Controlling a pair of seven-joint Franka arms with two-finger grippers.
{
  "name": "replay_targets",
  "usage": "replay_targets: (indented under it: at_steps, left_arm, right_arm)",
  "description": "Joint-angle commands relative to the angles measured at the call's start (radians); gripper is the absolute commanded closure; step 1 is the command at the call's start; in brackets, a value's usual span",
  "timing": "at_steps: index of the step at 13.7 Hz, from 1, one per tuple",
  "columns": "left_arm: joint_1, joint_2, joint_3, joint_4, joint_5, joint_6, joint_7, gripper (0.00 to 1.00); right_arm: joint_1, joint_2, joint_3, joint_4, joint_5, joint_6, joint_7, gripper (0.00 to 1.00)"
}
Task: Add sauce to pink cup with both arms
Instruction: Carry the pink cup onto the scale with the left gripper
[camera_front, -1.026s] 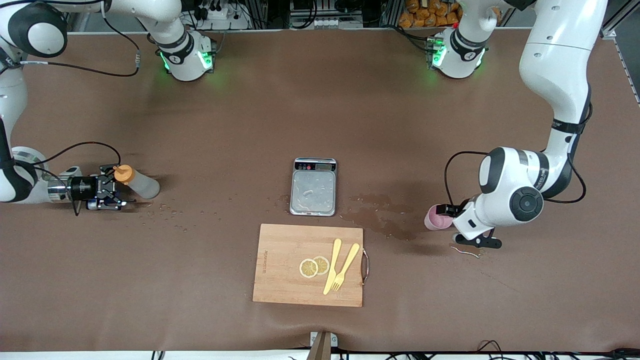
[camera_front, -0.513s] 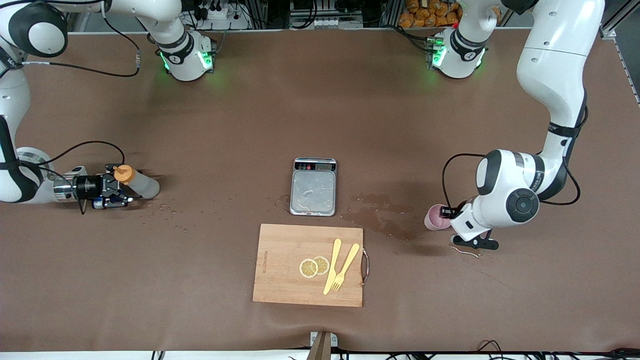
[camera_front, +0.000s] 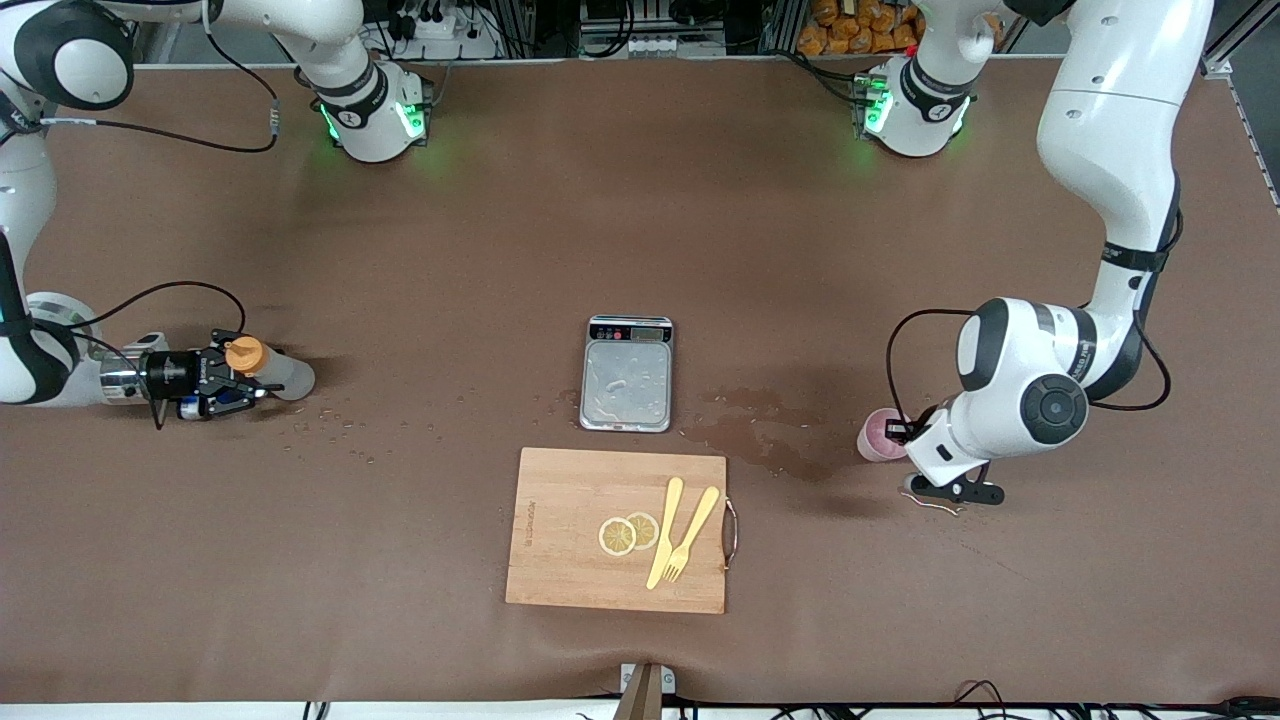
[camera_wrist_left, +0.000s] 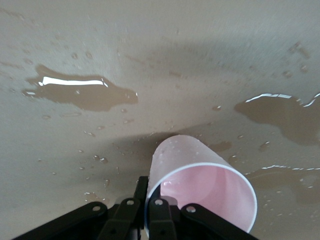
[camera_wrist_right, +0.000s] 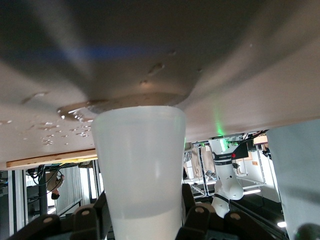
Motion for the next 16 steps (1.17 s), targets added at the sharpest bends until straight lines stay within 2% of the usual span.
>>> replay_targets:
  at_steps: [1,3,7,10,12,14,16]
  left_arm:
    - [-0.007,-0.098,-0.028,-0.018,-0.027,-0.035,-0.044,1.00]
    - [-0.009,-0.125,-0.105,-0.013,-0.035,-0.069,-0.181,1.00]
    - [-0.048,-0.118,-0.269,0.028,-0.032,-0.070,-0.510,1.00]
    - [-0.195,-0.090,-0.274,0.077,-0.023,-0.070,-0.717,1.00]
    - [-0.255,-0.060,-0.273,0.105,-0.029,-0.069,-0.756,1.00]
    - [-0.298,0.015,-0.268,0.169,-0.021,-0.063,-0.796,1.00]
    - [-0.364,0.069,-0.219,0.205,-0.009,-0.053,-0.820,1.00]
  right_arm:
    - [0.018,-0.052,-0.007,0.005,0.005,-0.001,0.054,0.50]
    - [0.046,-0.081,-0.016,0.007,-0.001,0.016,0.074,0.50]
    - [0.093,-0.167,-0.017,0.007,-0.047,0.065,0.184,0.50]
    - [0.129,-0.233,-0.017,-0.002,-0.100,0.105,0.250,0.50]
    - [0.153,-0.268,-0.017,-0.009,-0.125,0.122,0.296,0.50]
    - [0.181,-0.300,-0.017,-0.015,-0.151,0.145,0.345,0.50]
    - [0.213,-0.325,-0.016,-0.041,-0.167,0.182,0.390,0.50]
